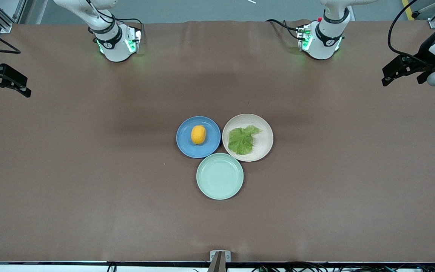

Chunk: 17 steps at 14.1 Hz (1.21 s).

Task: Pick lemon and lettuce from plates
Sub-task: 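Move the right and left grippers from rest toward the plates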

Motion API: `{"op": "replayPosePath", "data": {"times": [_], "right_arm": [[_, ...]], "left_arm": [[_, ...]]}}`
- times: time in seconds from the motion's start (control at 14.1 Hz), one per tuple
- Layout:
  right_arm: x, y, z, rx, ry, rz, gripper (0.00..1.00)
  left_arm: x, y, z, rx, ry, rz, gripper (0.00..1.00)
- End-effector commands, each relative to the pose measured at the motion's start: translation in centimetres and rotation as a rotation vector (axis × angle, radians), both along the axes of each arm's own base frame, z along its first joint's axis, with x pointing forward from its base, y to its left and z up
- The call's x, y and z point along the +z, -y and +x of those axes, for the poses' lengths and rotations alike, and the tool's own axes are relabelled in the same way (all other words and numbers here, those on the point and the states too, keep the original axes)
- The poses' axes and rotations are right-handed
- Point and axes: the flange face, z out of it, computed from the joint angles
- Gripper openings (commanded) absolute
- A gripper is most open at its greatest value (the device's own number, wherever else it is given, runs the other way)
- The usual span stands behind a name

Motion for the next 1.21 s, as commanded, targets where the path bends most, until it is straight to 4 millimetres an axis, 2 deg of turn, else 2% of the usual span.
{"op": "replayPosePath", "data": {"times": [0.0, 0.21, 0.35, 0.5, 0.71, 0.85, 1.06, 1.13], "right_arm": [[0.5, 0.4, 0.3, 0.004, 0.012, -0.013, 1.00], [0.6, 0.3, 0.3, 0.006, 0.015, -0.013, 1.00], [0.5, 0.1, 0.4, 0.009, 0.015, -0.011, 1.00], [0.4, -0.8, 0.5, 0.017, 0.012, -0.004, 1.00], [0.0, -5.2, 0.7, 0.088, 0.015, 0.004, 1.00], [-0.9, -8.1, 1.1, 0.088, 0.008, 0.008, 1.00], [-2.3, -14.3, 1.4, 0.075, 0.019, 0.008, 1.00], [-2.9, -15.2, 1.3, 0.087, 0.012, 0.010, 1.00]], "left_arm": [[0.5, -0.1, -0.2, -0.014, -0.002, -0.010, 1.00], [0.9, -0.2, 0.0, -0.011, 0.008, 0.002, 1.00], [1.1, -0.5, 1.0, -0.010, 0.008, 0.012, 1.00], [0.2, -0.1, 1.3, -0.013, -0.020, 0.009, 1.00], [-2.6, 1.3, 2.3, -0.014, -0.076, -0.020, 1.00], [-4.9, 3.9, 3.4, 0.004, -0.108, -0.020, 1.00], [-8.5, 7.6, 4.9, 0.099, -0.092, -0.028, 1.00], [-10.0, 8.8, 5.2, 0.139, -0.094, -0.030, 1.00]]}}
